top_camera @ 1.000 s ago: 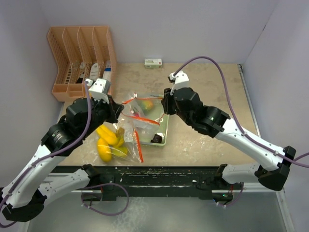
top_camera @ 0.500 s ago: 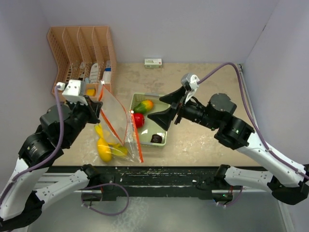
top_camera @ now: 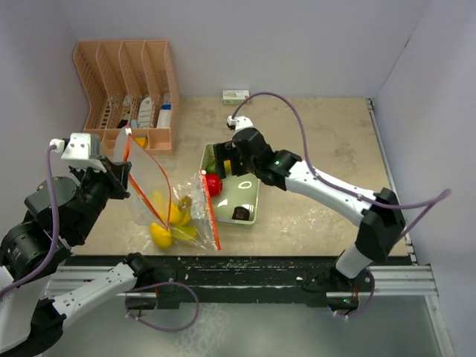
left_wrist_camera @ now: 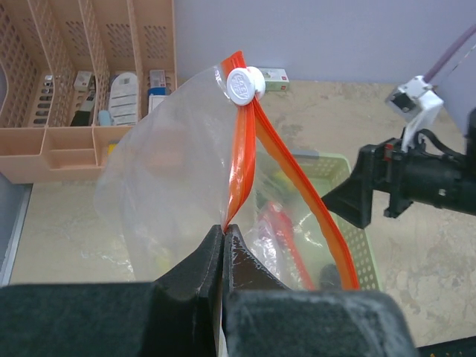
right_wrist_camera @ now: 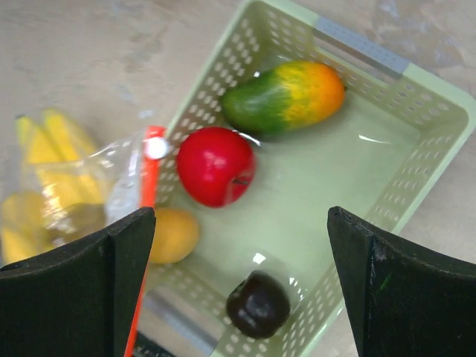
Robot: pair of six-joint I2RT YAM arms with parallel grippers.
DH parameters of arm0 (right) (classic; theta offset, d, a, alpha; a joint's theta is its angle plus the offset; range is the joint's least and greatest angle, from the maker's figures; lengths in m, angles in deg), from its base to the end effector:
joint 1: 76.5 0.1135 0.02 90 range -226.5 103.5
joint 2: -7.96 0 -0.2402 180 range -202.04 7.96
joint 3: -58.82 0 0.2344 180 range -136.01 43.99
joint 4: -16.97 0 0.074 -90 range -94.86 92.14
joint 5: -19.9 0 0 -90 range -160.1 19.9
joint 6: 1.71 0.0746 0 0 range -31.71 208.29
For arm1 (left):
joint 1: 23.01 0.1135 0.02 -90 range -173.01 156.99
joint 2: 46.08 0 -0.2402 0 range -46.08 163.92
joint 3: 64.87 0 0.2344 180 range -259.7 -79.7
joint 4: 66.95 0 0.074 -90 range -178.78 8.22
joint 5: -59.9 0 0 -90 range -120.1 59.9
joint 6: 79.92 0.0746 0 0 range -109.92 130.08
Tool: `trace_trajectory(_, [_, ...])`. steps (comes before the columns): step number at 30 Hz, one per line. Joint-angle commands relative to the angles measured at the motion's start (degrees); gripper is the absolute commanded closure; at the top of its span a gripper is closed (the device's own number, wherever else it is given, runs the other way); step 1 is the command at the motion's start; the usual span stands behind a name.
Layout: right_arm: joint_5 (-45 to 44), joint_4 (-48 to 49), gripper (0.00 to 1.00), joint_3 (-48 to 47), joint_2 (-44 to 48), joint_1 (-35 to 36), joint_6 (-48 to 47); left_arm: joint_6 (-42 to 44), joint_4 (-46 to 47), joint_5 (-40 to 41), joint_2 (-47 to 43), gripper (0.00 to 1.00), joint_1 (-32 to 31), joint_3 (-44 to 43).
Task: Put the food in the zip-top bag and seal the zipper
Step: Open the zipper of the food storage bag, then pick up the fake fruit from the bin.
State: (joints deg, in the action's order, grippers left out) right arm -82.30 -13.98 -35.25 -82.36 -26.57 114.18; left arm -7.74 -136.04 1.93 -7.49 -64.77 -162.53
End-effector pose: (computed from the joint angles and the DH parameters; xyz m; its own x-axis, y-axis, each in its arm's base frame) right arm 0.2605 0.2852 0.3019 -0.5385 0.0228 -0.8423 -0.4356 0.8482 0.3015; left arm 0.0919 -0.0290 0.4405 -0.1771 -0.1897 -0.9657 0.1269 0.9687 -0.2135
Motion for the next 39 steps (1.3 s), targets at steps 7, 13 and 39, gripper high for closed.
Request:
trace_trajectory(7, [2.0,2.9,0.00,-5.6,-15.2,-1.4,-0.6,0.9,-0.5,0.9,-2.8,1.00,0.1,0.2])
trace_trajectory(13, [5.9,8.5,0.01,-4.3,-17.6,-0.3,0.5,0.9,-1.2,1.6,-3.8,1.00,0.1,0.2])
trace_trajectory(39, [3.6,8.4,0.34,-4.9,-24.7,0.1,-0.6,-1.5,-4.5,2.0,-5.0,1.00,0.1,0.6])
